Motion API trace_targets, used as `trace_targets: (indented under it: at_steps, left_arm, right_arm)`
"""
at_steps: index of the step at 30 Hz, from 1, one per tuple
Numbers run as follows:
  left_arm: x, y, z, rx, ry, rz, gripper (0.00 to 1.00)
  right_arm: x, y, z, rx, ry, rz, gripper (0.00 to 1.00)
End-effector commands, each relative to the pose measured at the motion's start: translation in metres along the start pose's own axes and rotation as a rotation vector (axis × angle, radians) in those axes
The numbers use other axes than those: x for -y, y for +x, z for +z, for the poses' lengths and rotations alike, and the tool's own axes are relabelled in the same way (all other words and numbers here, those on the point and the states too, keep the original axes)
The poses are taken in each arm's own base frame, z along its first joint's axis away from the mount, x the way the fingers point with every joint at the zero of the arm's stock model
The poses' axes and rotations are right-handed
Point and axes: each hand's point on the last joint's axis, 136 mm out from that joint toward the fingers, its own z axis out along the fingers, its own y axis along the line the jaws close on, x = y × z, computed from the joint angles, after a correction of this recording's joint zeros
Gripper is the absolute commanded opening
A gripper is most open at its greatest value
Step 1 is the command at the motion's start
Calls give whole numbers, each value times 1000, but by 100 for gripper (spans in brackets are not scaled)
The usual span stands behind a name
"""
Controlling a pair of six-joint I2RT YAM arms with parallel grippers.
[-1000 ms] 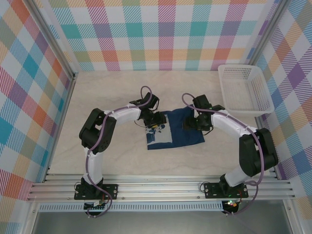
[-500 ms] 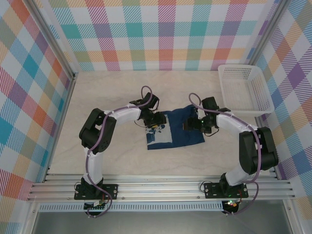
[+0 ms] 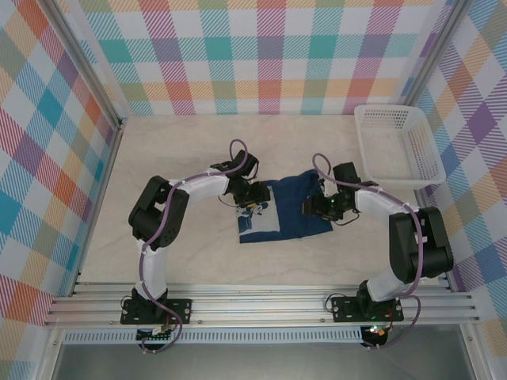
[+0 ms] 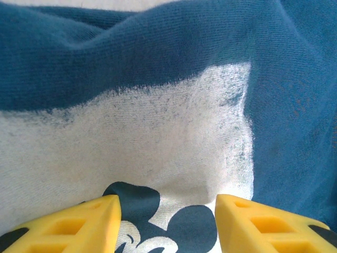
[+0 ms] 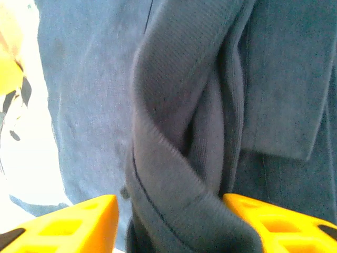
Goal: Fold the inside-out t-shirt
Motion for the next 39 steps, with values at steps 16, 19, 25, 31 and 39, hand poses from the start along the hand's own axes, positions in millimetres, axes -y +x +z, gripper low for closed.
trace_targets:
  at_steps: [16, 19, 25, 31, 39]
  left_arm:
    - [-6, 1, -10, -3, -29, 23, 51]
    - [-7, 0, -11, 0, -33, 25, 51]
    - [2, -7, -21, 32, -14, 44, 51]
    - [28, -14, -60, 169, 86, 100, 54]
    - [14, 32, -36, 37, 114, 136, 57]
  right_arm:
    - [76, 17, -24, 28, 227, 365, 21]
    - [85, 16, -27, 38, 284, 374, 40]
    - [57, -10, -51, 164, 208, 238, 62]
    - [-2, 0, -41, 142, 116, 39, 62]
    - [6, 1, -2, 25, 164, 106, 53]
